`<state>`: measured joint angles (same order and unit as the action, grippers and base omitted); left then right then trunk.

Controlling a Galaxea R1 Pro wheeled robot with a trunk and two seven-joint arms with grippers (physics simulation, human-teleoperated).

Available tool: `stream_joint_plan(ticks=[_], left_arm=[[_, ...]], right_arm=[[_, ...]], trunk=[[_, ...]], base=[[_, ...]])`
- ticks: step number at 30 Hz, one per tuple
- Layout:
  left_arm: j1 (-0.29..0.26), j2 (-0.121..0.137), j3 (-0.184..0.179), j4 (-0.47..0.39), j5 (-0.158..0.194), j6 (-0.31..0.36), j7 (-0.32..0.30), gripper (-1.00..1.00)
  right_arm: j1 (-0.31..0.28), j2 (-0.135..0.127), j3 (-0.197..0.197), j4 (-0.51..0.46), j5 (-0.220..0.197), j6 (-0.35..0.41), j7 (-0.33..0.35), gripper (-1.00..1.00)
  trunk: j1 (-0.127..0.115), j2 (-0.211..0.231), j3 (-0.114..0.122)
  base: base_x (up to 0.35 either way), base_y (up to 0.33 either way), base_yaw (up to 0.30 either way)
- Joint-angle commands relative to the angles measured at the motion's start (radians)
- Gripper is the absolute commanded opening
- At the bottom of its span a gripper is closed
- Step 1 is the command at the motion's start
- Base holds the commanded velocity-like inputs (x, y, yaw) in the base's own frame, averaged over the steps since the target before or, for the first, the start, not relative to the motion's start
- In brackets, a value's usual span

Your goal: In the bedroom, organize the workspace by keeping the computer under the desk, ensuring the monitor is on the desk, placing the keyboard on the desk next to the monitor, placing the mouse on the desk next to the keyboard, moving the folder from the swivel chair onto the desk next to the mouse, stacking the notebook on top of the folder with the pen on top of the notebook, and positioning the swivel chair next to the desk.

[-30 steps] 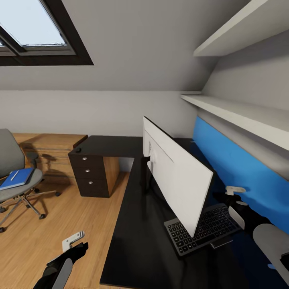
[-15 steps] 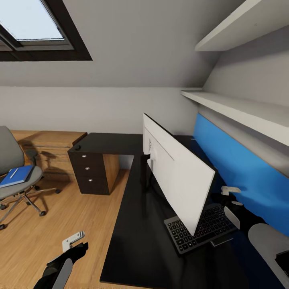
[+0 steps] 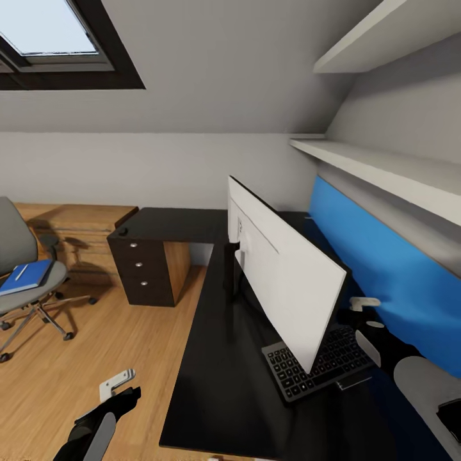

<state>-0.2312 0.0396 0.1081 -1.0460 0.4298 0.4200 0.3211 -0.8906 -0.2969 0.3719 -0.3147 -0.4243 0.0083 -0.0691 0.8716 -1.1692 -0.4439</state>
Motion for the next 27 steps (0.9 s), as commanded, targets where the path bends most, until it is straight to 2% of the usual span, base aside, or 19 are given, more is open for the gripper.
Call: stream_joint_plan(ticks=[1, 27], left_arm=[[0.0, 0.0, -0.001, -0.002, 0.011, 0.003, 0.007, 1.0], [0.0, 0.0, -0.001, -0.002, 0.009, 0.003, 0.007, 1.0]], right_arm=[[-0.001, -0.001, 0.008, -0.001, -0.008, 0.001, -0.006, 1.0], [-0.001, -0.002, 0.007, 0.0, -0.004, 0.001, -0.006, 1.0]], trunk=[[0.0, -0.001, -0.003], [0.0, -0.001, -0.042]], base=[[0.0, 0.0, 0.0], [0.0, 0.0, 0.0]])
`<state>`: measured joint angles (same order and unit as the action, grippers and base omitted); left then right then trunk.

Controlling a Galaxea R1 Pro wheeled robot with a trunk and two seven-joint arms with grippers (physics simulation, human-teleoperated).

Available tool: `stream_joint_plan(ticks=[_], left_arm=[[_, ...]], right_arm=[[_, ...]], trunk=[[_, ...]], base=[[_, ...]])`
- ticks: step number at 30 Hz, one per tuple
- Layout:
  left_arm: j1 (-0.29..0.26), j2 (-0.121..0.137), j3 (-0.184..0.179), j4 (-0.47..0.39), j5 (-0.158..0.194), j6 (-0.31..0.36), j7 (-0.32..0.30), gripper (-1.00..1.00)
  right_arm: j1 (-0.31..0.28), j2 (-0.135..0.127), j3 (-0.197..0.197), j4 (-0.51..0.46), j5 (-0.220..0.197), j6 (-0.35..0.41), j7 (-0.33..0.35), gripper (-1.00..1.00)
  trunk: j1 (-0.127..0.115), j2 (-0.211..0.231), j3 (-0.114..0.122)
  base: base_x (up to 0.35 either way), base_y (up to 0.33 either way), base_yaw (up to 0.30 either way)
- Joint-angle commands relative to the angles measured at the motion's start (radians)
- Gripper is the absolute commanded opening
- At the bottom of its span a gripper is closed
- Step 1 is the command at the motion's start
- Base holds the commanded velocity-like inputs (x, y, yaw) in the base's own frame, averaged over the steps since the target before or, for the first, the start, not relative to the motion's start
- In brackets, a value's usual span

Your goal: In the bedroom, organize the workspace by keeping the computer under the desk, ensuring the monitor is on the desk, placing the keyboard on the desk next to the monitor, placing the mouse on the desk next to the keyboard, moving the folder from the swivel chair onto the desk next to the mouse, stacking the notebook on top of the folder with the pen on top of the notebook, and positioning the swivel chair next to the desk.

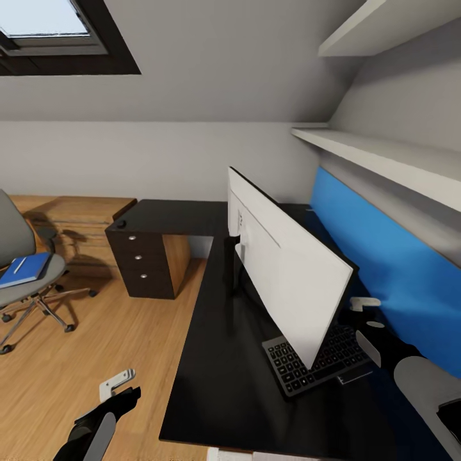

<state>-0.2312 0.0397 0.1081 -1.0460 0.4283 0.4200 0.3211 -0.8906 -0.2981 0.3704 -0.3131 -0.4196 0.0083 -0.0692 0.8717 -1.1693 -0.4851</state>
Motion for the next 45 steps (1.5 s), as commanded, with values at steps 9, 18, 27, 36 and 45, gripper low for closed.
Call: stream_joint_plan(ticks=[9, 18, 27, 36, 45], left_arm=[[0.0, 0.001, 0.0, -0.002, 0.01, 0.003, 0.007, 1.0], [0.0, 0.001, -0.001, -0.002, 0.01, 0.003, 0.007, 1.0], [0.0, 0.001, -0.001, -0.002, 0.01, 0.003, 0.007, 1.0], [0.0, 0.001, -0.001, -0.002, 0.011, 0.003, 0.007, 1.0], [0.0, 0.001, -0.001, -0.002, 0.011, 0.004, 0.007, 1.0]], right_arm=[[-0.001, 0.0, 0.009, -0.001, -0.008, 0.001, -0.006, 1.0], [-0.001, 0.0, 0.009, -0.001, -0.008, 0.001, -0.006, 1.0], [-0.001, 0.0, 0.009, -0.001, -0.008, 0.001, -0.006, 1.0], [-0.001, -0.001, 0.009, -0.001, -0.007, 0.001, -0.006, 1.0], [-0.001, -0.001, 0.009, -0.001, -0.007, 0.001, -0.006, 1.0]], trunk=[[0.0, -0.001, -0.015], [0.0, -0.001, -0.029], [0.0, -0.001, -0.042], [0.0, -0.001, -0.056], [0.0, -0.001, -0.07]], base=[[0.0, 0.0, 0.0], [0.0, 0.0, 0.0], [0.0, 0.0, 0.0], [0.0, 0.0, 0.0], [0.0, 0.0, 0.0]])
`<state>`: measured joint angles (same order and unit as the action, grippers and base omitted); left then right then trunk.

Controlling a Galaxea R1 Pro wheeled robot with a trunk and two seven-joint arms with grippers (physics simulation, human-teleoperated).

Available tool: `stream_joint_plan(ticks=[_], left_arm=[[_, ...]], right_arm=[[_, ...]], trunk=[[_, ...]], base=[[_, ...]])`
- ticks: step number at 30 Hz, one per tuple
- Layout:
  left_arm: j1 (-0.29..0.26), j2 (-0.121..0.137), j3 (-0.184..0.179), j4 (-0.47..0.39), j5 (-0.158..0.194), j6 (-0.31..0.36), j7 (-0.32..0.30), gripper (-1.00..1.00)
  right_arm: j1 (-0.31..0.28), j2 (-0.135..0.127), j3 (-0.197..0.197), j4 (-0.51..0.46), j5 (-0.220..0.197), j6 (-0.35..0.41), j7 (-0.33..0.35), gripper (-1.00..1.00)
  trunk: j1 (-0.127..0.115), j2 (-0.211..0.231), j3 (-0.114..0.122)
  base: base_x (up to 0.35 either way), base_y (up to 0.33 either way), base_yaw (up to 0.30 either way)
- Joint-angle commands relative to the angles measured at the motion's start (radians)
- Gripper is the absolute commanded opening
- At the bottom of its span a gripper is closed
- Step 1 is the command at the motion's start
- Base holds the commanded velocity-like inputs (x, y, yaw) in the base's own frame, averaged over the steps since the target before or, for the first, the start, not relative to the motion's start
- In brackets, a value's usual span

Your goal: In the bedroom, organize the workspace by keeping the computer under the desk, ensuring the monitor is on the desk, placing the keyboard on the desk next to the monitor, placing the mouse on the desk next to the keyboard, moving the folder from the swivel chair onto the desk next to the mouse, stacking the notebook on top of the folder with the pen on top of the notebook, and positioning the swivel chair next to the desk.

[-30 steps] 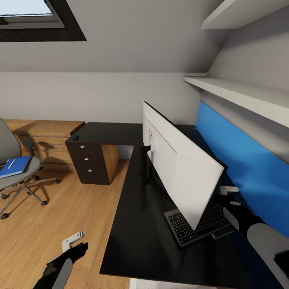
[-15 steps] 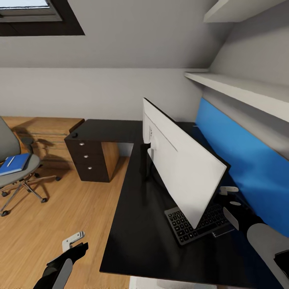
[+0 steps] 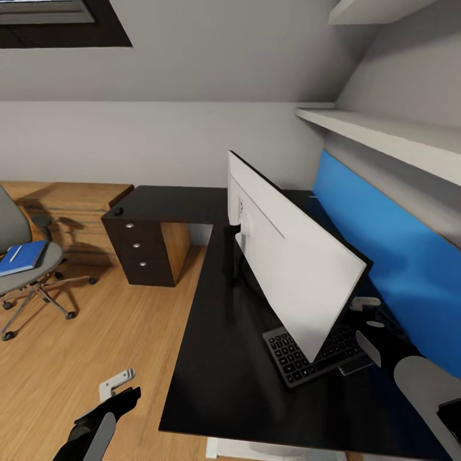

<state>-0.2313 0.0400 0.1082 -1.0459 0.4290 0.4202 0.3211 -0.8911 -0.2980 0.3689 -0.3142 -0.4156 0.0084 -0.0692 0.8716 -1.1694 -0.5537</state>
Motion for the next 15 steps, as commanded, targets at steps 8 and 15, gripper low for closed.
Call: stream_joint_plan(ticks=[8, 15], left_arm=[[0.0, 0.0, -0.002, -0.002, 0.013, 0.005, 0.005, 1.0], [0.0, 0.0, -0.002, -0.002, 0.013, 0.005, 0.004, 1.0]], right_arm=[[0.0, -0.001, 0.009, 0.001, -0.01, 0.001, -0.006, 1.0], [0.0, -0.001, 0.01, 0.001, -0.009, 0.001, -0.006, 1.0]], trunk=[[0.0, -0.001, -0.007], [0.0, -0.001, -0.008]], base=[[0.0, 0.0, 0.0], [0.0, 0.0, 0.0]])
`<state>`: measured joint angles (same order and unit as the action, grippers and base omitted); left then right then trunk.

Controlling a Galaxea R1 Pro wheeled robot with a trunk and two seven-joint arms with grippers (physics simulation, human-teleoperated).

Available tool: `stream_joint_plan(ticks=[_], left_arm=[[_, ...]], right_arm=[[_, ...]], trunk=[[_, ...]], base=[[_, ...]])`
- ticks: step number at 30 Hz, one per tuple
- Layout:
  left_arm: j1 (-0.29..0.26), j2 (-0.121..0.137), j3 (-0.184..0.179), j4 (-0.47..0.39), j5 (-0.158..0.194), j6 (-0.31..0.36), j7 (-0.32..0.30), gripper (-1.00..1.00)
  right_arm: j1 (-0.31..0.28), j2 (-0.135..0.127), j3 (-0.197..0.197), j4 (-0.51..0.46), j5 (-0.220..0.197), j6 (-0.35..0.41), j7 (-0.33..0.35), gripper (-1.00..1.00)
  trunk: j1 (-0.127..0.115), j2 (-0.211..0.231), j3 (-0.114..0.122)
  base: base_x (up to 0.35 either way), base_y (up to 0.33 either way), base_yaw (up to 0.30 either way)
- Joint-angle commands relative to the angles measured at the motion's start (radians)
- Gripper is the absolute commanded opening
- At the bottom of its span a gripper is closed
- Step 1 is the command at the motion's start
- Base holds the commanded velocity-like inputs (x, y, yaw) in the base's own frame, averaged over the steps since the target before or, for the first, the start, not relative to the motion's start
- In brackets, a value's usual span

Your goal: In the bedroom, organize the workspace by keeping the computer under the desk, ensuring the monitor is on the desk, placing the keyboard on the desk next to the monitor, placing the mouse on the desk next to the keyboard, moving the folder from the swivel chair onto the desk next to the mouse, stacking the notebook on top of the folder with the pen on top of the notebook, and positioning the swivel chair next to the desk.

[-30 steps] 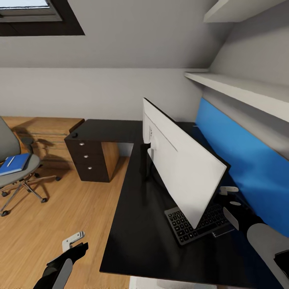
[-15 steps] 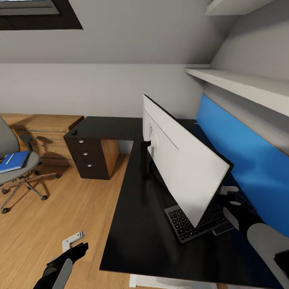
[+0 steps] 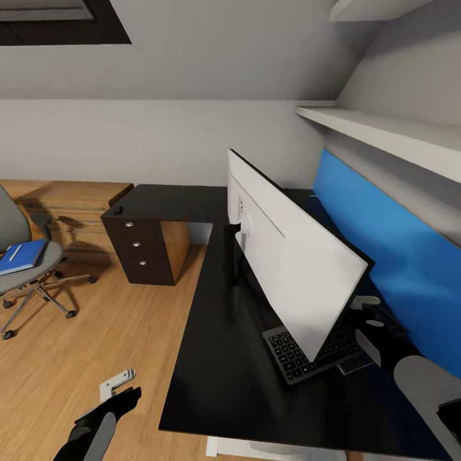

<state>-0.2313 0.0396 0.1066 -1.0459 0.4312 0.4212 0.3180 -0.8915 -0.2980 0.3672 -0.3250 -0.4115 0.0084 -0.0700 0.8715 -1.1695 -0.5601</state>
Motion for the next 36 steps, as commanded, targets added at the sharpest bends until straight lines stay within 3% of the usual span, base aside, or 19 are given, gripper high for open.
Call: stream_joint_plan(ticks=[1, 22, 36], left_arm=[[0.0, 0.0, -0.001, -0.002, 0.011, 0.003, 0.007, 1.0], [0.0, 0.001, 0.0, -0.001, 0.013, 0.005, 0.006, 1.0], [0.0, 0.001, 0.001, -0.001, 0.014, 0.007, 0.006, 1.0]], right_arm=[[0.0, -0.001, 0.012, 0.012, -0.013, 0.001, -0.005, 1.0], [0.0, -0.001, 0.011, 0.014, -0.013, 0.001, -0.005, 1.0], [0.0, -0.001, 0.012, 0.026, -0.013, 0.001, -0.005, 1.0]], trunk=[[0.0, 0.0, -0.001], [0.0, 0.0, -0.001], [0.0, 0.0, -0.001]], base=[[0.0, 0.0, 0.0], [-0.085, 0.016, 0.0], [-0.213, 0.001, 0.0]])
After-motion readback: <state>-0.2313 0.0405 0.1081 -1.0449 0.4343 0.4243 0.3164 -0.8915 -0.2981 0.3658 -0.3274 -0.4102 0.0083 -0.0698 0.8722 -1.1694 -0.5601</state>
